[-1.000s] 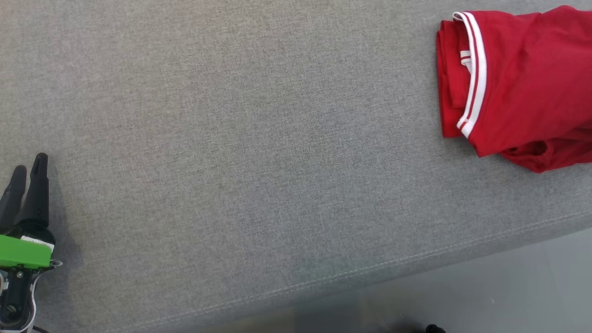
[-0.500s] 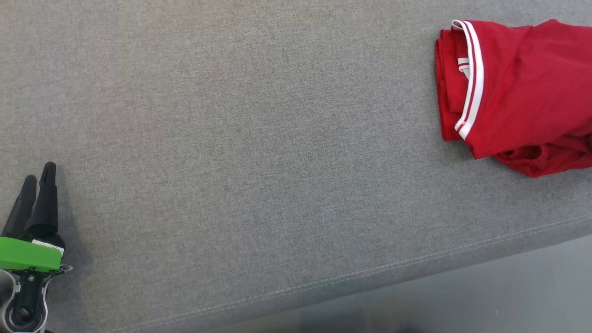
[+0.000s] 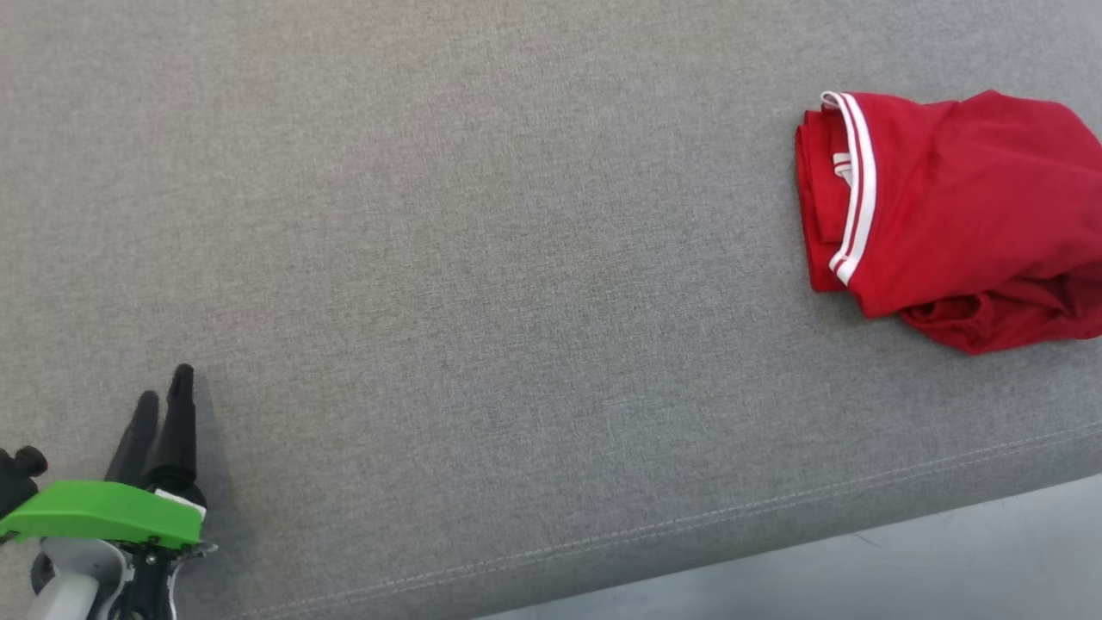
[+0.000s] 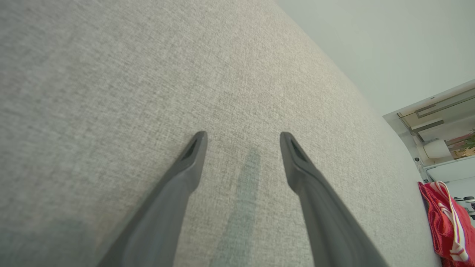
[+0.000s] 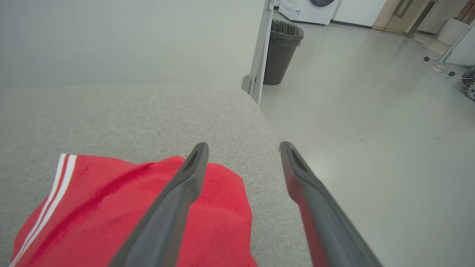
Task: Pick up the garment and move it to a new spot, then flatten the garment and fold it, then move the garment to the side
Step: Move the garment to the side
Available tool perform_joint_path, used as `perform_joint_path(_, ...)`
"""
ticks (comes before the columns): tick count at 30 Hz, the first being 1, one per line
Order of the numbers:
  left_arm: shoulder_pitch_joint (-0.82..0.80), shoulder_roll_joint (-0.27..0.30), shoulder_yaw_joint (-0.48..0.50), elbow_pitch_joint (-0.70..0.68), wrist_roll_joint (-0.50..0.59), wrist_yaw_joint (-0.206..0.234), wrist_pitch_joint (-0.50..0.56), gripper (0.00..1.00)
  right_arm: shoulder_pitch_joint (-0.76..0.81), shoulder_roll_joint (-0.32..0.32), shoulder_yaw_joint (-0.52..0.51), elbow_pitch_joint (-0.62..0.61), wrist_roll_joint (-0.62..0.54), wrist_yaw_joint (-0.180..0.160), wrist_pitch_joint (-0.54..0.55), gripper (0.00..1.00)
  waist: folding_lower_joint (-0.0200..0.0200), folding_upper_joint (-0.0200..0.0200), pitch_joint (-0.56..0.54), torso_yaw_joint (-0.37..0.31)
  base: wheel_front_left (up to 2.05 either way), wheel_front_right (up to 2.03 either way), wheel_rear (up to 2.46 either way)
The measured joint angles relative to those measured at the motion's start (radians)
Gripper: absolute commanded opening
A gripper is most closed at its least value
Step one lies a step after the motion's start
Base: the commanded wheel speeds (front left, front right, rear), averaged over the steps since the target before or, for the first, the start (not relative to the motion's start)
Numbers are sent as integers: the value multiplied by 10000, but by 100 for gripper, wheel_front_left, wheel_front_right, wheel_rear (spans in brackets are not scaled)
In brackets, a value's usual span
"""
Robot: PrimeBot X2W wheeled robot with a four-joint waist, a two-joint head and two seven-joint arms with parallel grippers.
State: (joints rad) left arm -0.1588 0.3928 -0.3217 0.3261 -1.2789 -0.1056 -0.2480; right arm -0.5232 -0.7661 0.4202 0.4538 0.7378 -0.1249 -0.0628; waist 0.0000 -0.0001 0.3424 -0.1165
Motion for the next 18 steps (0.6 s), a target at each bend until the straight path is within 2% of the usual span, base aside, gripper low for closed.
perform_joint_path(9, 416, -468, -408, 146, 617, -12, 8, 100, 846, 694, 67, -1174, -416, 0, -1053, 100, 0, 0, -1169, 214, 0, 0, 0)
perform_joint_path(13, 539, -520, -430, 161, 761, -12, 6, 100, 1635, 1174, 224, -1294, -773, 0, -1308, 100, 0, 1, -1719, 331, 0, 0, 0)
perform_joint_path(18, 851, -516, -627, 188, 1524, -6, 2, 100, 2618, 1712, 163, -1289, -1141, 0, -1494, 100, 0, 1, -2420, 491, 0, 0, 0)
